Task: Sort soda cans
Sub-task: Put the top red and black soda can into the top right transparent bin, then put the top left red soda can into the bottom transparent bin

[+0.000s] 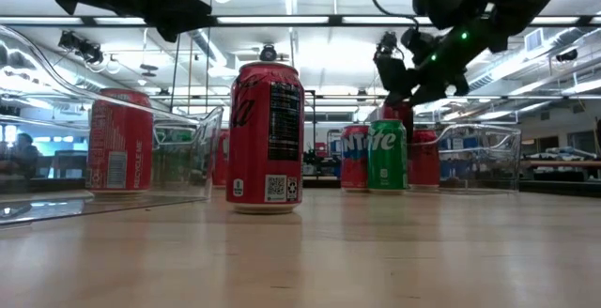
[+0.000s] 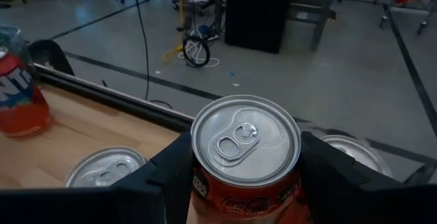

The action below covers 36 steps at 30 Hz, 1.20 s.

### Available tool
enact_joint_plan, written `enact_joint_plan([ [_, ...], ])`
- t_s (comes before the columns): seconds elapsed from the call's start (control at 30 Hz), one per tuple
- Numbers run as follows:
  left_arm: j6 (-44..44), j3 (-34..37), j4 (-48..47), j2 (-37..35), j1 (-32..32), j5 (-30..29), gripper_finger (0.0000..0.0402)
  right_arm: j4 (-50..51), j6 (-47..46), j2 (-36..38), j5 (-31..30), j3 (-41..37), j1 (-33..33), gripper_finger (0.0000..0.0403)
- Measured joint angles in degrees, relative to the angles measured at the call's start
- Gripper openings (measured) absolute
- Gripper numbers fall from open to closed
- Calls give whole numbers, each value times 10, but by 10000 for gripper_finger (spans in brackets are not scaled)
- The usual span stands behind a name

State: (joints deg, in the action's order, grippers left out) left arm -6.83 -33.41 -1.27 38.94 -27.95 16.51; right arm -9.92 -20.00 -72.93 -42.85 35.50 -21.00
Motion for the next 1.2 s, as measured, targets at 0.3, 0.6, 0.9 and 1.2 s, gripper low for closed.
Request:
enact_joint_plan([
  [0.3,0,0,-10,0,0,0,203,-59,0,-80,12,-4,-24,208],
  [0.6,0,0,-15,0,0,0,203,-123,-18,-140,28,-1,-47,208],
  [0.9,0,0,-17,0,0,0,203,-119,17,-117,42,-4,-50,266],
  [1.2,3,0,-13,0,0,-5,203,-122,58,-44,41,-4,-34,277],
])
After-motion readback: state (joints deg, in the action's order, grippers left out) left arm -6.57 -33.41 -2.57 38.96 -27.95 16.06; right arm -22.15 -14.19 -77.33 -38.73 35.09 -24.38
